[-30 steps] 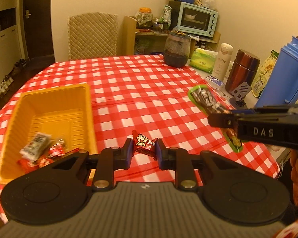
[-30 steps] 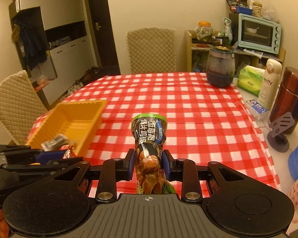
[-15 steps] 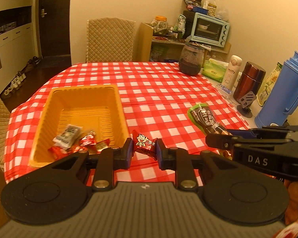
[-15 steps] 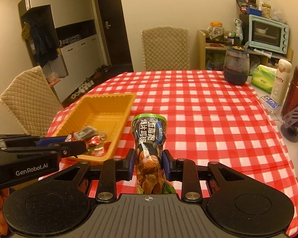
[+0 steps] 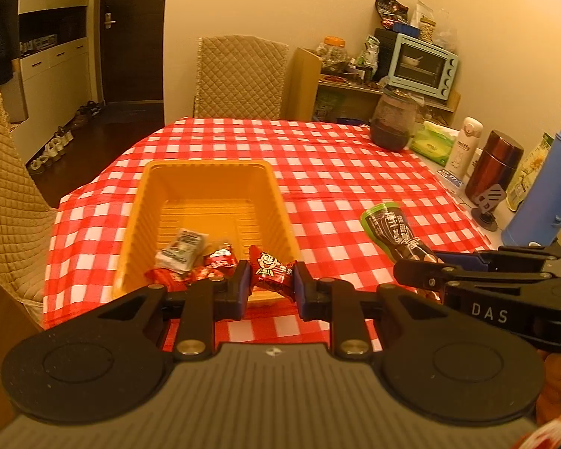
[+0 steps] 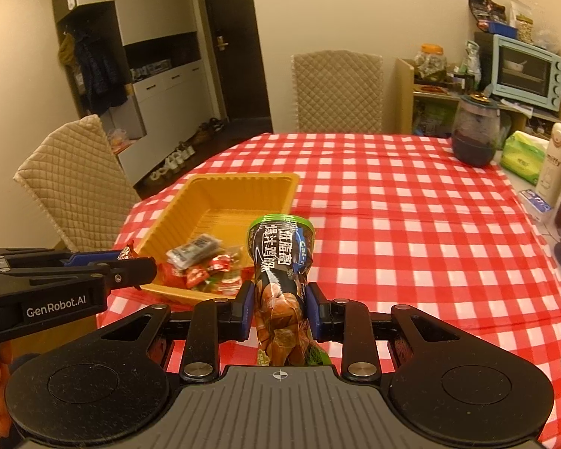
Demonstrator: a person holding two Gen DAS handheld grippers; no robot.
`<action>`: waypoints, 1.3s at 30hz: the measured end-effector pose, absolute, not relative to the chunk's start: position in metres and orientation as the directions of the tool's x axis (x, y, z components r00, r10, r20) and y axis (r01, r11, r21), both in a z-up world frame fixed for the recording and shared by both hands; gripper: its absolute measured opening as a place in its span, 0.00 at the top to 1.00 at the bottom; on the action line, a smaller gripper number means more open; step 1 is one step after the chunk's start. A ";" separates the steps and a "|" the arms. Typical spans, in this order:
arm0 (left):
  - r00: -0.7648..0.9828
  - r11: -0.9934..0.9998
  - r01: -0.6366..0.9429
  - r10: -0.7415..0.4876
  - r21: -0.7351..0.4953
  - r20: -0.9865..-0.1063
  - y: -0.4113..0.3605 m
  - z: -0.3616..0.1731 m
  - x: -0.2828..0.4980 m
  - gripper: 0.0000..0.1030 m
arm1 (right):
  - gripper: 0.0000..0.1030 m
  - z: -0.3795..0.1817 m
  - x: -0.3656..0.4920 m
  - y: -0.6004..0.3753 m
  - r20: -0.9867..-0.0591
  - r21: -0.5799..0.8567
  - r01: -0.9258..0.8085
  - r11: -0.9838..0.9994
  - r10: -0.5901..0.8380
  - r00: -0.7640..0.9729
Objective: Organize snacks
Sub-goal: 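Carry both held snacks over the orange tray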
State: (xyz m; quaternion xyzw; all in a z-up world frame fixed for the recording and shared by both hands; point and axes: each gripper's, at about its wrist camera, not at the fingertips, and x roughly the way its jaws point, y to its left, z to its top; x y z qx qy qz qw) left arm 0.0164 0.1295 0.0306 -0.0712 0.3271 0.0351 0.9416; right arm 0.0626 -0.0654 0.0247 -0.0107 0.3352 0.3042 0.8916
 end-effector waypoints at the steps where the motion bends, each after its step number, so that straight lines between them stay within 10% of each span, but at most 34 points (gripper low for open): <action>1: 0.784 0.987 -0.117 0.022 -0.113 -0.621 0.132 0.031 0.016 0.79 | 0.71 0.024 0.062 -0.063 -0.605 0.185 -0.552 0.813 0.537 0.588; 39: 0.741 0.976 -0.188 0.067 -0.111 -0.668 0.193 0.009 0.053 0.79 | 0.71 0.000 0.119 0.003 -0.624 0.215 -0.595 0.775 0.577 0.527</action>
